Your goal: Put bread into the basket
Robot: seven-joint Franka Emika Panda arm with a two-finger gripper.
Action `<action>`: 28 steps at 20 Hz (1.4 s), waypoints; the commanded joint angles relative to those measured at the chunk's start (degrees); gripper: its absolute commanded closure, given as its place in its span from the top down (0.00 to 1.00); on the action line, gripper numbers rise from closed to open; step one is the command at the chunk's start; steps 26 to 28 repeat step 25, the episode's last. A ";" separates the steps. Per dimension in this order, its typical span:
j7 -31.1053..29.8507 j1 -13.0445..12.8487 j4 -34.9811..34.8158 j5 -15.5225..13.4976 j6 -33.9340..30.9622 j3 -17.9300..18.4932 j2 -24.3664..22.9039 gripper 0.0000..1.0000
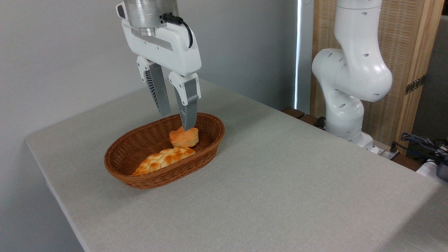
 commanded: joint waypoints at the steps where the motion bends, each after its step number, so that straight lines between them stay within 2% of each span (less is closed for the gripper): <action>1: -0.53 1.28 0.97 0.78 -1.71 -0.78 0.36 1.00; 6: -0.53 3.21 0.27 0.78 -1.71 -2.71 0.01 1.00; 28: -0.18 3.21 -0.44 0.34 -1.18 -2.45 -0.43 1.00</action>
